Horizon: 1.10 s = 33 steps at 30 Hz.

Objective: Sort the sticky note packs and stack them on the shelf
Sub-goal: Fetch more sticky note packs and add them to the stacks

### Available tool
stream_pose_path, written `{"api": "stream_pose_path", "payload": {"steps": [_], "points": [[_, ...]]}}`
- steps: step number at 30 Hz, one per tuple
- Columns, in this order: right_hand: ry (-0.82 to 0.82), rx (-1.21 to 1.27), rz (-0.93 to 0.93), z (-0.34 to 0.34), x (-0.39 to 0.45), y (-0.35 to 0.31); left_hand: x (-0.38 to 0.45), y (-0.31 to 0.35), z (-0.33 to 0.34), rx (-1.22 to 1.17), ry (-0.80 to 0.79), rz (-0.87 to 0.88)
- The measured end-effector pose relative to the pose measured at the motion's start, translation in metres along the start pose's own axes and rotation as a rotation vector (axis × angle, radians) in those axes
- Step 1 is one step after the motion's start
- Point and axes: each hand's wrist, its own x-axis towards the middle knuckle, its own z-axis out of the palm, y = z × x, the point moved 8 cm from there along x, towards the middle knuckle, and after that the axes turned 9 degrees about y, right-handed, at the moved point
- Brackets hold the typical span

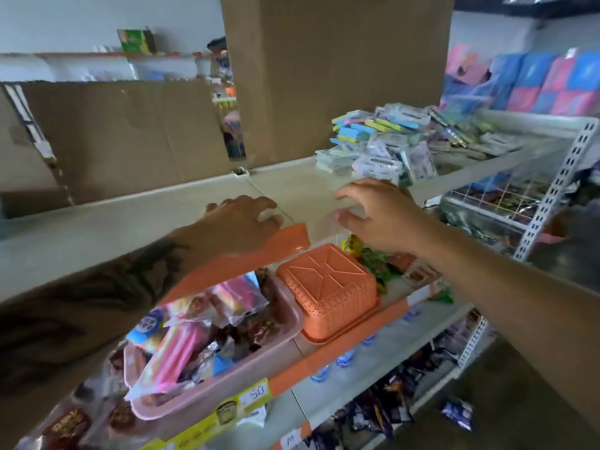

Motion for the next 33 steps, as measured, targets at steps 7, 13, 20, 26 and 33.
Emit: {"api": "stream_pose_path", "payload": {"steps": [7,13,20,26,33], "points": [[0.122,-0.073,0.097,-0.034,0.042,0.089,0.093,0.094,0.007,0.054,0.042,0.321],[0.106,-0.133,0.258,-0.043,0.076,0.175,0.151,0.168,0.01,0.058,0.185,0.612],[0.089,0.014,0.256,-0.026,0.086,0.2,0.173,0.189,0.02,0.121,0.188,0.726],[0.184,0.104,0.236,-0.036,0.084,0.188,0.159,0.181,0.006,0.197,0.263,0.697],[0.258,0.119,0.106,-0.049,0.065,0.122,0.096,0.118,-0.04,0.103,0.312,0.424]]}}
